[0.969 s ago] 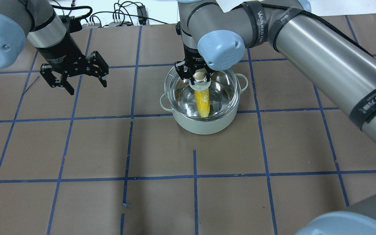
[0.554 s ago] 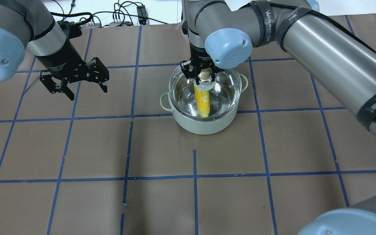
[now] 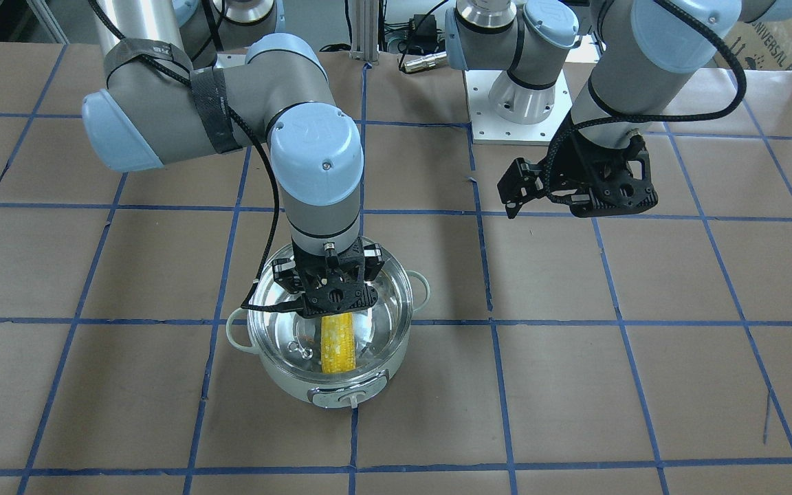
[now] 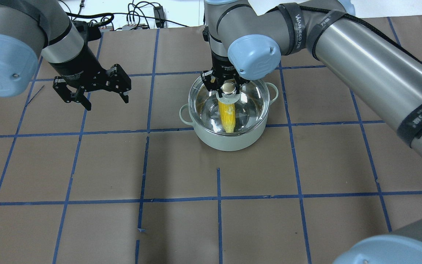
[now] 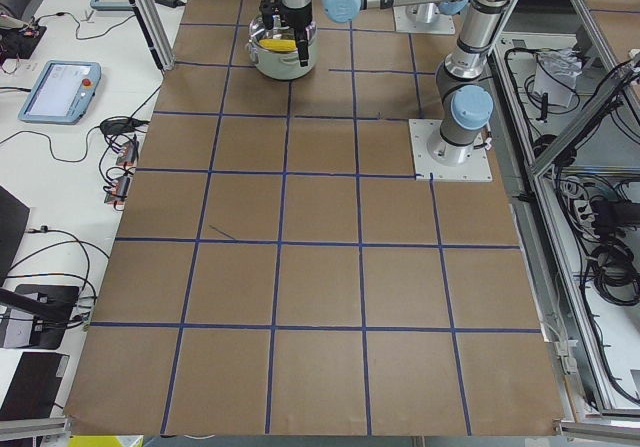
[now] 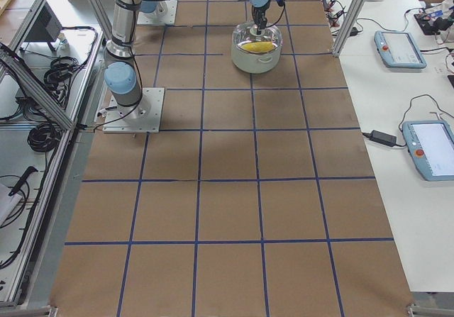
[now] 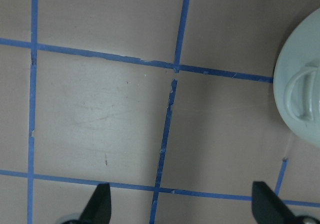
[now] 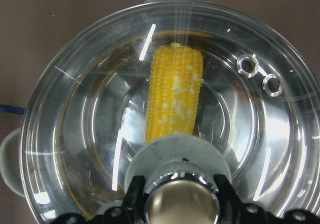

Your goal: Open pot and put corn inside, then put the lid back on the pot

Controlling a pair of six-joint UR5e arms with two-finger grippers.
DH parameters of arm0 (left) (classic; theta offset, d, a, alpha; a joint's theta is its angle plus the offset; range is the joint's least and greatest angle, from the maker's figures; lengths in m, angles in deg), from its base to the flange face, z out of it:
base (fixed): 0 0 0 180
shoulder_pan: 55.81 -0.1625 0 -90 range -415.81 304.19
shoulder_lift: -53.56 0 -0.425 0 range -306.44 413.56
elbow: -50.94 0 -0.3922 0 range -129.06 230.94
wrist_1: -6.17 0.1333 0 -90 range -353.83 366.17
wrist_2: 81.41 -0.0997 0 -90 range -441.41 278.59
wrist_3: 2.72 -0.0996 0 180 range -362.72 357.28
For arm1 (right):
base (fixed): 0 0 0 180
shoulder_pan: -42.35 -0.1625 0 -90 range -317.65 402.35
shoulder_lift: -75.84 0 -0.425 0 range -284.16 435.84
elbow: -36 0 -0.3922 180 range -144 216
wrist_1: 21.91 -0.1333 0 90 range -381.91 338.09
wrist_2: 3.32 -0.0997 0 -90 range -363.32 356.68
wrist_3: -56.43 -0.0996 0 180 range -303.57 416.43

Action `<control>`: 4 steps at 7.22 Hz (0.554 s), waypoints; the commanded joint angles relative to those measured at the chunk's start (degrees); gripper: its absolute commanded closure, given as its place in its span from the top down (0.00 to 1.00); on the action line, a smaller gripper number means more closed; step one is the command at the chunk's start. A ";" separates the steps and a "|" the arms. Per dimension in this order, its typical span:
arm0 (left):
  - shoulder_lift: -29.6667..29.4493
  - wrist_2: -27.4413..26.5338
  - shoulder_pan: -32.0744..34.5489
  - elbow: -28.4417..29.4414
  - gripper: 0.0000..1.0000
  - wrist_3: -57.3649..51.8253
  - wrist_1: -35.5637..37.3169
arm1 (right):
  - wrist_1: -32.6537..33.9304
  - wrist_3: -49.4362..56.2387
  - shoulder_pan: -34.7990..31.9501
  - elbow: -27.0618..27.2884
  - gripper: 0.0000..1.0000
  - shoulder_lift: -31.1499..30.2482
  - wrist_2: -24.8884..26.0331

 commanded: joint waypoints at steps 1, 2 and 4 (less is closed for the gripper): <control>-0.24 0.36 0.17 1.13 1.00 -0.18 0.05 | 0.13 0.22 0.40 -0.05 0.06 0.06 0.01; -0.15 0.27 0.17 1.23 1.00 -0.18 -0.04 | 0.65 0.57 0.66 -0.48 0.06 0.06 0.01; -0.15 -0.08 0.17 1.15 1.00 -0.44 -0.13 | 0.75 0.22 0.75 -0.05 0.07 0.15 -0.08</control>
